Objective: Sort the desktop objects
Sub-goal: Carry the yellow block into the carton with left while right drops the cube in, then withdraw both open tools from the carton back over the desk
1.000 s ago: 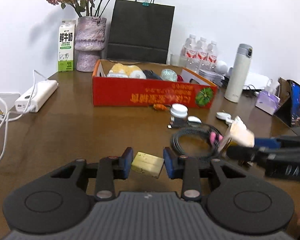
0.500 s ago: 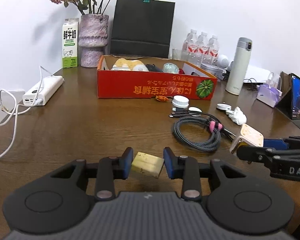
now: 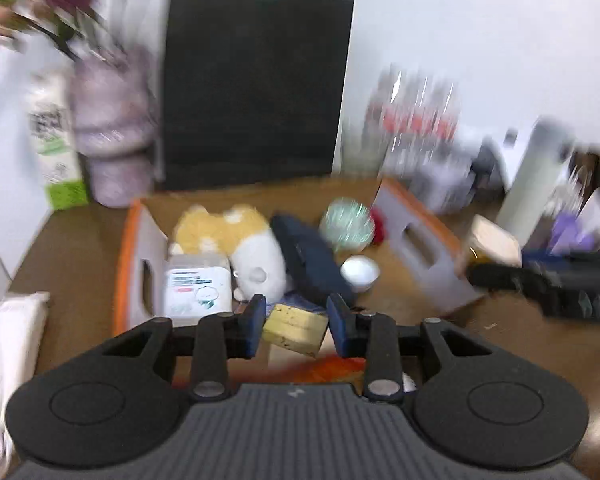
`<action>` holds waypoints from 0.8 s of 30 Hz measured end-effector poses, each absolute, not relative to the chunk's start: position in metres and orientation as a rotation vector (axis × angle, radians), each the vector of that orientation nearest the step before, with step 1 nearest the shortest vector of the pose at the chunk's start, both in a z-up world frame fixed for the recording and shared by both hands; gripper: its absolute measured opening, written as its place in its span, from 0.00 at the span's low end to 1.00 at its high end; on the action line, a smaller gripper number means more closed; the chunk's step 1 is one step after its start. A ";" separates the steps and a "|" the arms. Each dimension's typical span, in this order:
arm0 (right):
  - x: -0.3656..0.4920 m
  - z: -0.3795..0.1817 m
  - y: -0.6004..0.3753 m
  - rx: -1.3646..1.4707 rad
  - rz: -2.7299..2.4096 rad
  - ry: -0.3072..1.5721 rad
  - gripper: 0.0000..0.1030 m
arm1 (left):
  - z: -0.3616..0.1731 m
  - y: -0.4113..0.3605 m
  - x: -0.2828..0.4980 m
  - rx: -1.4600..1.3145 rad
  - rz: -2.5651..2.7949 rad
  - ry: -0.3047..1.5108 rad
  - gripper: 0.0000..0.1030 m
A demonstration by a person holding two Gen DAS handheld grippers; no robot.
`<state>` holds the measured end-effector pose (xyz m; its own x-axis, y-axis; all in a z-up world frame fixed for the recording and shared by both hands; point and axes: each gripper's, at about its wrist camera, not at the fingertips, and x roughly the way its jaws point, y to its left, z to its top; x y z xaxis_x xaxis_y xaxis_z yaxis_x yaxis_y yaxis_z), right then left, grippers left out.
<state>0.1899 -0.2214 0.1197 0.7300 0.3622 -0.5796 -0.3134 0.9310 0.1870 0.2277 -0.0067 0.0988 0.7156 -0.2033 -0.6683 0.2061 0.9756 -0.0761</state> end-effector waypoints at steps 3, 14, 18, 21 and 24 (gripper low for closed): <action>0.271 0.097 -0.198 0.006 0.300 0.812 0.44 | 0.073 -0.005 0.281 -0.032 -0.208 0.881 0.34; 0.304 0.082 -0.185 -0.028 0.214 0.787 0.66 | 0.080 0.008 0.230 -0.192 -0.114 0.731 0.86; 0.252 0.096 -0.199 0.007 0.277 0.708 0.74 | 0.091 0.006 0.167 -0.218 -0.103 0.652 0.97; 0.206 0.097 -0.206 0.010 0.299 0.691 0.75 | 0.091 0.003 0.137 -0.197 -0.126 0.655 0.99; 0.158 0.092 -0.212 0.043 0.332 0.685 0.76 | 0.078 0.007 0.102 -0.162 -0.090 0.643 1.00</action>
